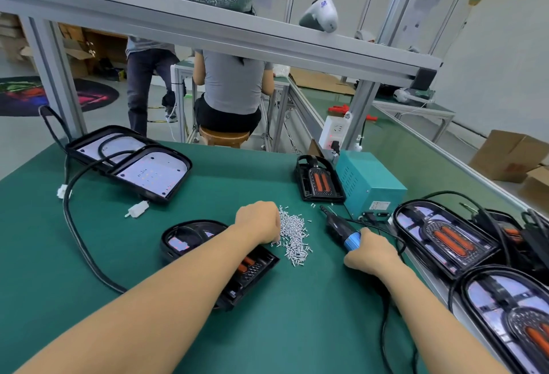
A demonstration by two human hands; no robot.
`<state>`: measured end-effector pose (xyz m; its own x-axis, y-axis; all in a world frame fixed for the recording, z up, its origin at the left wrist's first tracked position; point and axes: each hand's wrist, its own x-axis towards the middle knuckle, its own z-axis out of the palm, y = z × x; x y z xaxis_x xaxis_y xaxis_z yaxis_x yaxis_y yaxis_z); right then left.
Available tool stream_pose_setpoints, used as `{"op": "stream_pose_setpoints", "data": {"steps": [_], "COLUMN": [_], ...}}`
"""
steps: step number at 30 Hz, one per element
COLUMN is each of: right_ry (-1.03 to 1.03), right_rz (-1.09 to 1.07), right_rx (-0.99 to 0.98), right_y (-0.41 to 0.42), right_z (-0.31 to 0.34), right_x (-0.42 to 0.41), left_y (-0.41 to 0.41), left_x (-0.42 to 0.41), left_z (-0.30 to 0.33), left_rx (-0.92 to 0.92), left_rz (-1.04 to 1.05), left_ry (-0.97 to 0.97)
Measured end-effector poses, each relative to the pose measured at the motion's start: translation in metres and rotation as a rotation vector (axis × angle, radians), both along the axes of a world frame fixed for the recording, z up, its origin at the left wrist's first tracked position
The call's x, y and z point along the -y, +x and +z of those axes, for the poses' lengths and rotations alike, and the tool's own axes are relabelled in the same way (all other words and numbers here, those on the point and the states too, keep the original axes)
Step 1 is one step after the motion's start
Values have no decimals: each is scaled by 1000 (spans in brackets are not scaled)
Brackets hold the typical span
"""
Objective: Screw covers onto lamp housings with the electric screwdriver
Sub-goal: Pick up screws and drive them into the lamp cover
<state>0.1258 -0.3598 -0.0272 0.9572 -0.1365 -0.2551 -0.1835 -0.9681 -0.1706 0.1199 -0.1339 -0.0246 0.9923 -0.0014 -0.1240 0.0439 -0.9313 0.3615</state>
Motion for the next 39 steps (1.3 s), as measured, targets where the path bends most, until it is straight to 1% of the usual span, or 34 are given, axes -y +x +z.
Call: {"op": "stream_pose_setpoints", "data": {"steps": [3, 6, 8, 11, 14, 16, 18, 19, 22, 24, 25, 26, 27, 29, 31, 34, 35, 36, 39], "right_ry": [37, 150, 313, 656, 920, 1087, 1220, 1279, 1418, 1511, 1543, 1541, 1491, 1258, 1031, 835, 819, 882, 1234], "right_rz": [-10, -14, -14, -51, -66, -60, -31, -12, 18, -4, -22, -38, -44, -17, 11, 20, 28, 29, -16], "right_rx": [-3, 19, 54, 77, 69, 43, 32, 34, 106, 180, 215, 256, 303, 424, 519, 530, 512, 486, 432], "right_y": [3, 9, 13, 13, 7, 3, -3, -5, -13, -16, -16, -16, -15, -11, -7, -4, -5, -5, -7], "right_z": [-2, 1, 6, 19, 40, 54, 66, 70, 76, 78, 81, 84, 87, 92, 96, 101, 103, 105, 108], "right_x": [0, -5, -10, -19, -28, -33, -36, -38, -42, -44, -45, -47, -48, -50, -51, -54, -57, -60, -69], "left_y": [0, 1, 1, -2, -9, -11, -12, -12, -16, -23, -27, -31, -36, -47, -58, -70, -72, -73, -73], "left_x": [1, 3, 5, 11, 13, 10, 4, 0, -18, -31, -39, -48, -57, -71, -78, -77, -74, -70, -59], "left_z": [-3, -4, -4, -4, -4, -1, 5, 8, 17, 22, 23, 25, 27, 29, 28, 27, 28, 30, 33], "left_rx": [-1, -17, -30, -71, -95, -90, -64, -38, 50, 72, 86, 107, 129, 169, 189, 208, 217, 229, 260], "left_rz": [-3, 9, 5, -40, -76, -84, -67, -48, 48, 126, 152, 173, 190, 214, 230, 222, 202, 177, 124], "left_ry": [3, 5, 23, 75, 120, 76, -52, -153, -551, -822, -926, -1006, -1063, -1119, -1126, -1083, -1070, -1060, -1086]}}
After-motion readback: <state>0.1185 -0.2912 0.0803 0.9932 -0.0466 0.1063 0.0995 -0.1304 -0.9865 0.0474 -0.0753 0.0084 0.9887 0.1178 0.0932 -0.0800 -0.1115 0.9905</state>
